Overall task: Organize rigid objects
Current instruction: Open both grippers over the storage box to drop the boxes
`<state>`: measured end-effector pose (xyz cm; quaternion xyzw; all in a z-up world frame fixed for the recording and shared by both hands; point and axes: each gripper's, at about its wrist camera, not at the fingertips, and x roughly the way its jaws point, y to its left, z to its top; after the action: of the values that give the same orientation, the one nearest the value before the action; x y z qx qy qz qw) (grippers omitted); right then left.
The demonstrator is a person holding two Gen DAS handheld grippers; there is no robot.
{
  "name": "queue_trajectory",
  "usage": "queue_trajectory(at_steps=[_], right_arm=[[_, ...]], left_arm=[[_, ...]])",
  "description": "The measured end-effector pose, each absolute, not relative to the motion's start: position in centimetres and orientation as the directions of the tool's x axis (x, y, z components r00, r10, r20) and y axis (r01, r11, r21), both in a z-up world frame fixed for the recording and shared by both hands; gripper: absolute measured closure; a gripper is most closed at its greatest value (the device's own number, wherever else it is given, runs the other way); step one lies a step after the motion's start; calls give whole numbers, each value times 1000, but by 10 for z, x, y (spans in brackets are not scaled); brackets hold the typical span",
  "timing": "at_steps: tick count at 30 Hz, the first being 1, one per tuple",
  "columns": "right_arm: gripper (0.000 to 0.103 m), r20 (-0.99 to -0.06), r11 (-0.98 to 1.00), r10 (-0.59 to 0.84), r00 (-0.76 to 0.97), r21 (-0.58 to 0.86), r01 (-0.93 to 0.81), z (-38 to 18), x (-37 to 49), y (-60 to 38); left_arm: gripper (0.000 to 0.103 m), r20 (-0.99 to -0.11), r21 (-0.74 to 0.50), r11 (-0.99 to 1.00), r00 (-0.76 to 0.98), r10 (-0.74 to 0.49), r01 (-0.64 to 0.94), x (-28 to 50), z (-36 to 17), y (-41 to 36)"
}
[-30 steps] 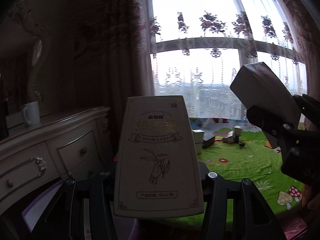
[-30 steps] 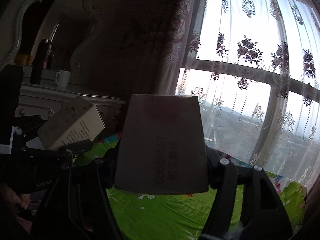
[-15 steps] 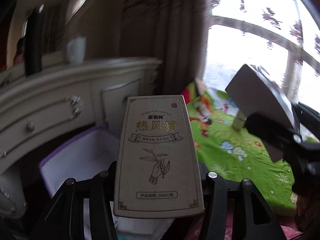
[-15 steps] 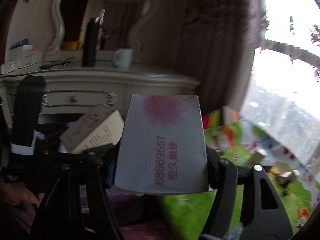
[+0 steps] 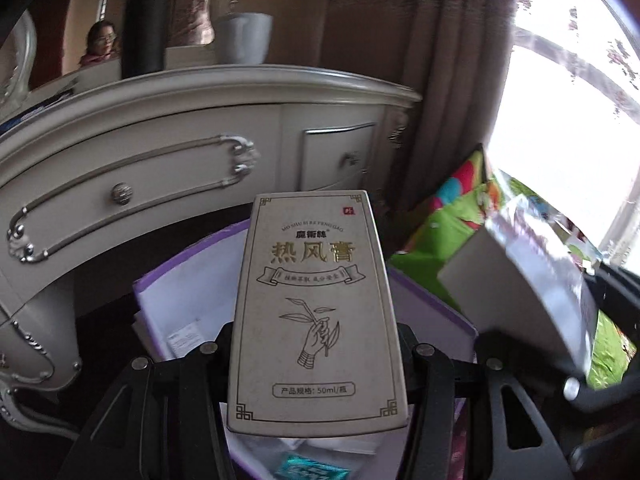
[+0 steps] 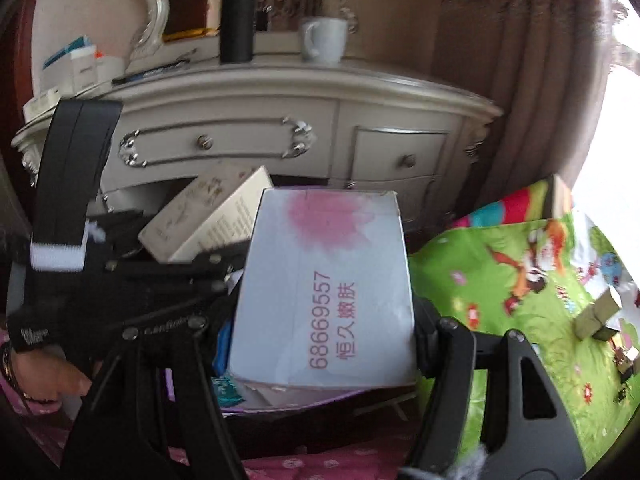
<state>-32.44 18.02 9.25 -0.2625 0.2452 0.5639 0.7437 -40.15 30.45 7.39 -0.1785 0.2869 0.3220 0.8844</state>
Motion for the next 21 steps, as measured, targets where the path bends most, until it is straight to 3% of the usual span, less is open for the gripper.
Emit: queue_trajectory(at_steps=[13, 15, 17, 21], right_arm=[[34, -692, 195, 688, 219, -114, -974, 64, -339, 194], [33, -692, 203, 689, 215, -101, -974, 64, -335, 196], [29, -690, 200, 694, 205, -90, -976, 63, -334, 197], [23, -686, 206, 697, 208, -86, -975, 62, -331, 194]], left_arm=[[50, -650, -104, 678, 566, 507, -728, -409, 62, 330], [43, -647, -67, 669, 543, 536, -740, -407, 63, 332], [13, -644, -43, 667, 531, 551, -744, -406, 64, 333], [8, -621, 11, 667, 518, 588, -745, -403, 68, 329]])
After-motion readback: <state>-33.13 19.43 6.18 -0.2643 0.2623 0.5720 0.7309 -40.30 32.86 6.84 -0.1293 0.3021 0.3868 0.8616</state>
